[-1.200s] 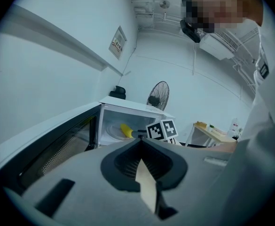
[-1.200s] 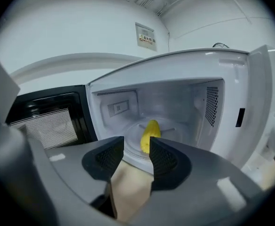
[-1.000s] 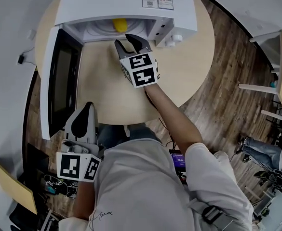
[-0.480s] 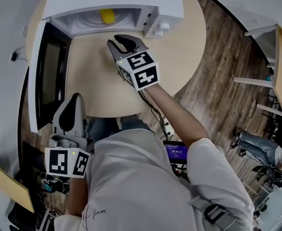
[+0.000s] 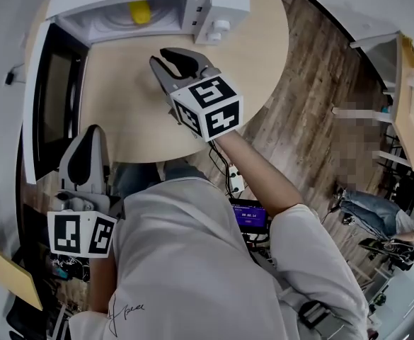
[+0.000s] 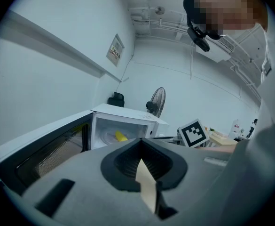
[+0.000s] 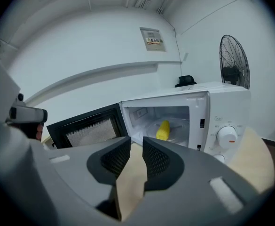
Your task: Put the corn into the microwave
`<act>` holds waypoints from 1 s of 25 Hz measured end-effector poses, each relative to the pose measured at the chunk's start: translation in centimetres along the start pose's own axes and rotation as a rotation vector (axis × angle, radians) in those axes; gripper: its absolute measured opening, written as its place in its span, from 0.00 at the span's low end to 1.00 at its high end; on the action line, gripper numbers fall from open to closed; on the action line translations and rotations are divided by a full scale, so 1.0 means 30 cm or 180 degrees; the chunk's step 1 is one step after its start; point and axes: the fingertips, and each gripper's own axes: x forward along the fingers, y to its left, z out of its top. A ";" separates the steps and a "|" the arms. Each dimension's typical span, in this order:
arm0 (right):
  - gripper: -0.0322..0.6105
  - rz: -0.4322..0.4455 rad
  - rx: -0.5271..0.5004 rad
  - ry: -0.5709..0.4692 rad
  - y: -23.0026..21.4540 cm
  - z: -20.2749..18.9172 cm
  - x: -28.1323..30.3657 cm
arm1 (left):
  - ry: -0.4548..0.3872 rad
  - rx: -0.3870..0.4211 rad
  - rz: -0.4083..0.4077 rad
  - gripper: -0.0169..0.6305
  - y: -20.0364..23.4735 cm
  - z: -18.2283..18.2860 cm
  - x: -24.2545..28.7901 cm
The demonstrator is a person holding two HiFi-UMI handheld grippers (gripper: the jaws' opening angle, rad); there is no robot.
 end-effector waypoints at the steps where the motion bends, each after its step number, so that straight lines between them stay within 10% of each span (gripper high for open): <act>1: 0.19 -0.0004 0.0005 -0.0013 0.004 0.003 -0.020 | -0.0006 0.0014 0.0004 0.02 -0.006 0.001 -0.005; 25: 0.10 -0.0153 0.0026 -0.0108 0.106 -0.003 -0.377 | -0.0270 -0.0046 0.0233 0.02 -0.048 0.007 -0.126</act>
